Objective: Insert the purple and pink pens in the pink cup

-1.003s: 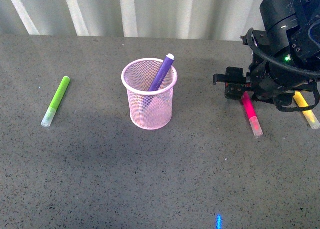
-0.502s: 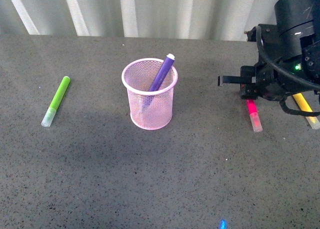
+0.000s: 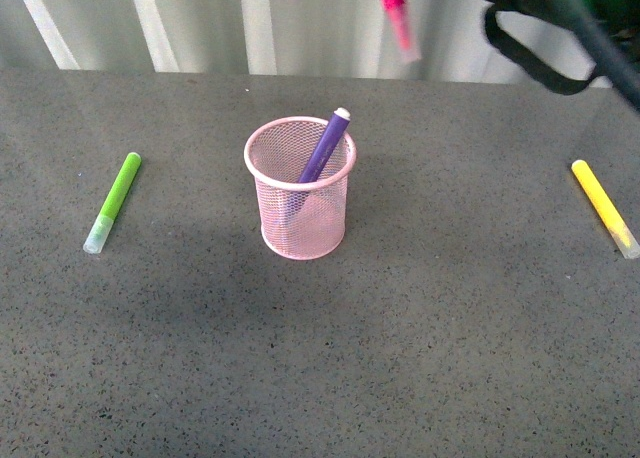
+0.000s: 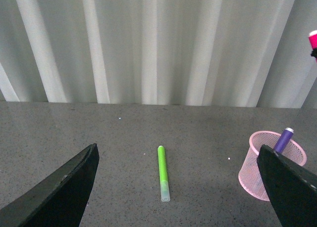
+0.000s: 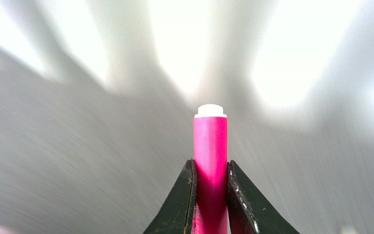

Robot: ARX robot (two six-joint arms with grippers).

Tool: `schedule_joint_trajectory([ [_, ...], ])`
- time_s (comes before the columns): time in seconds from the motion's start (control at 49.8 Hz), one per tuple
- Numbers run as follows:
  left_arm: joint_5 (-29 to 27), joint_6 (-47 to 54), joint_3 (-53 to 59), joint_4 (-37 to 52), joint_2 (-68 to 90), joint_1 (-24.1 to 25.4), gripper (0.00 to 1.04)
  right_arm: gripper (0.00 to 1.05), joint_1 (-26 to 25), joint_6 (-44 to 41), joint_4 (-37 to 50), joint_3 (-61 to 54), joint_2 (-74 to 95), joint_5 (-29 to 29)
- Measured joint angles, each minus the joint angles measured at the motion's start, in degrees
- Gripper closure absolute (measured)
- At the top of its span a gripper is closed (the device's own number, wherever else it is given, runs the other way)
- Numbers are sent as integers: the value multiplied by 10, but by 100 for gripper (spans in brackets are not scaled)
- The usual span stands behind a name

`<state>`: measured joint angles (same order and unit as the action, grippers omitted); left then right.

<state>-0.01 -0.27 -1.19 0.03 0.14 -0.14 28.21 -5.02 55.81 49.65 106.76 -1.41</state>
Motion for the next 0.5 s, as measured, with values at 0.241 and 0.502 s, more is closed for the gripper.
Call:
schedule_joint_trajectory([
  [0.241,0,0,0,0,0,0,7,93,78,-28,29,27,47,-2],
  [0.502,0,0,0,0,0,0,7,93,90,-23,28,71,101,-37],
])
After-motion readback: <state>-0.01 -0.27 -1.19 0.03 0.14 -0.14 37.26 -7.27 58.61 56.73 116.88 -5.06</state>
